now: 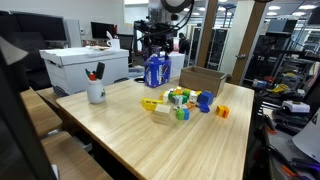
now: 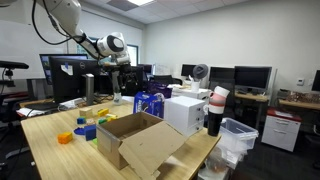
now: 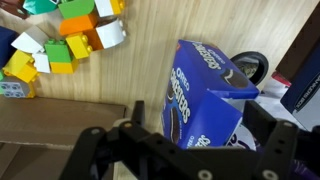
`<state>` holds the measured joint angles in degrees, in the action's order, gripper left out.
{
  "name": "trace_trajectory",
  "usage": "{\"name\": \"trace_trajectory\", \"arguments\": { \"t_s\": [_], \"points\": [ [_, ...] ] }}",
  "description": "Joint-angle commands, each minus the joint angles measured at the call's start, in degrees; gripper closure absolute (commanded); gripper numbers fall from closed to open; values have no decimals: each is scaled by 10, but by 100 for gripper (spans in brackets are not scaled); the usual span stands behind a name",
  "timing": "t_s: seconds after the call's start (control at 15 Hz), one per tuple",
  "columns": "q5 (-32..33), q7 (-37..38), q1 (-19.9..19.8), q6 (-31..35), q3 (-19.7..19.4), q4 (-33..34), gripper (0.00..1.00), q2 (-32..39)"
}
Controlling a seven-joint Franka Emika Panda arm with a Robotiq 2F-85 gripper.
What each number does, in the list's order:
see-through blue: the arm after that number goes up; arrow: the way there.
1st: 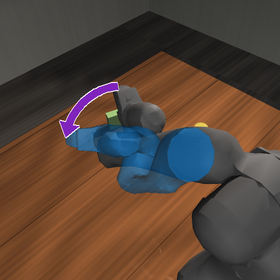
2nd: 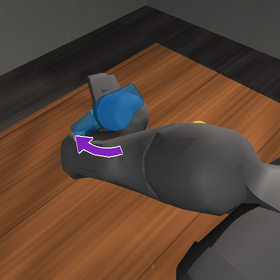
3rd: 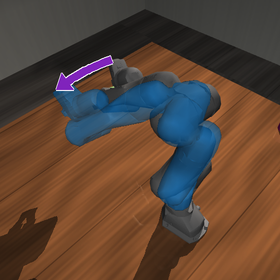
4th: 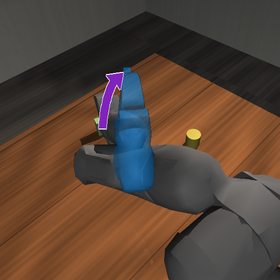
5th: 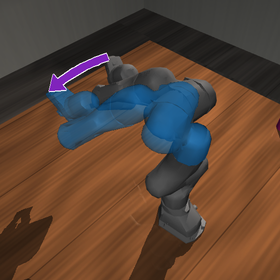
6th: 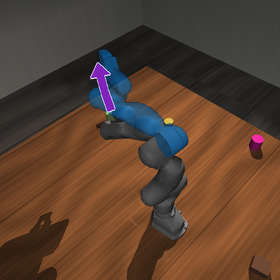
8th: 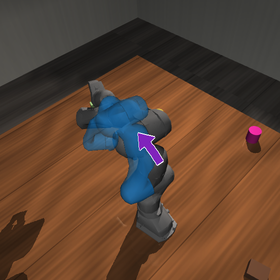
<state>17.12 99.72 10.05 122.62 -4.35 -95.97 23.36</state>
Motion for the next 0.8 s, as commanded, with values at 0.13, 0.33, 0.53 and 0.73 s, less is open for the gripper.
{"name": "trace_trajectory", "arguments": {
  "t_s": [0.13,0.33,0.53,0.73],
  "points": [
    [6,4,0,-1,-8,57,0,38],
    [4,-9,-5,12,-10,62,0,45],
    [0,-17,-10,23,-13,64,0,50],
    [-11,-28,-18,35,-13,69,0,58]
  ]
}}
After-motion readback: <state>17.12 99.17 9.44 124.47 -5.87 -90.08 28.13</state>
